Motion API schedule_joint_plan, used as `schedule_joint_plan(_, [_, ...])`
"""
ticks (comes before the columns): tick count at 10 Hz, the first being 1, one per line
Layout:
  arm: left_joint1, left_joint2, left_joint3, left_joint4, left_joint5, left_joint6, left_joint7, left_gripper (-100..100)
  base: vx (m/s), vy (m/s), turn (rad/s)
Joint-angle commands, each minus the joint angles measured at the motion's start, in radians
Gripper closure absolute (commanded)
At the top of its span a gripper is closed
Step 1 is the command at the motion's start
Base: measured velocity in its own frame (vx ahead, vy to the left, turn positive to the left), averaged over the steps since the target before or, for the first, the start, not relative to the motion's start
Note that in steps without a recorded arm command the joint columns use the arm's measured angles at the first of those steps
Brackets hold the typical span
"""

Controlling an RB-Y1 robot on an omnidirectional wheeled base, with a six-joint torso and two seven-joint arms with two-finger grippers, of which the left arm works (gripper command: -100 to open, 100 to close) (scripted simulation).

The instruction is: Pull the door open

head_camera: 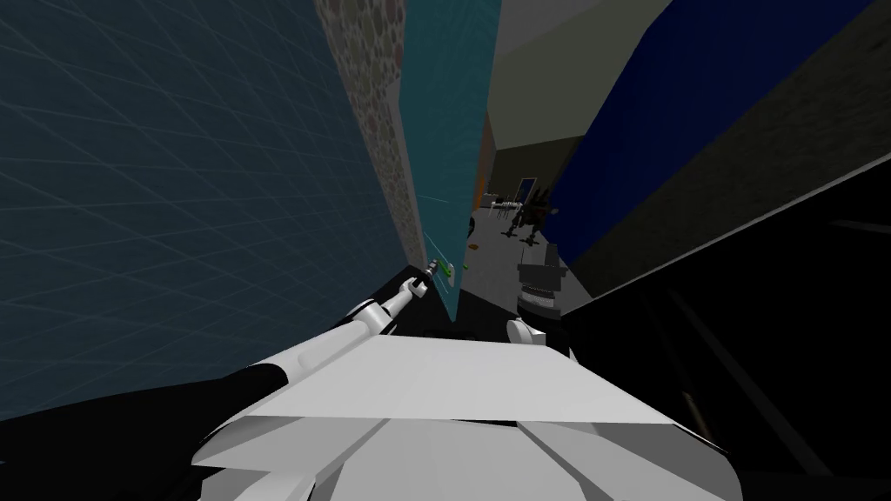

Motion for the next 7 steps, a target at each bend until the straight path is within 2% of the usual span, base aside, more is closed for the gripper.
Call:
schedule_joint_plan(1, [-0.006, -0.007, 0.019, 0.028, -0.020, -0.018, 0.025, 100, -0.023, -0.005, -0.246])
schedule_joint_plan(7, [-0.038, -0.027, 0.081, 0.100, -0.078, -0.086, 0.098, 100, 0.017, -0.034, -0.222])
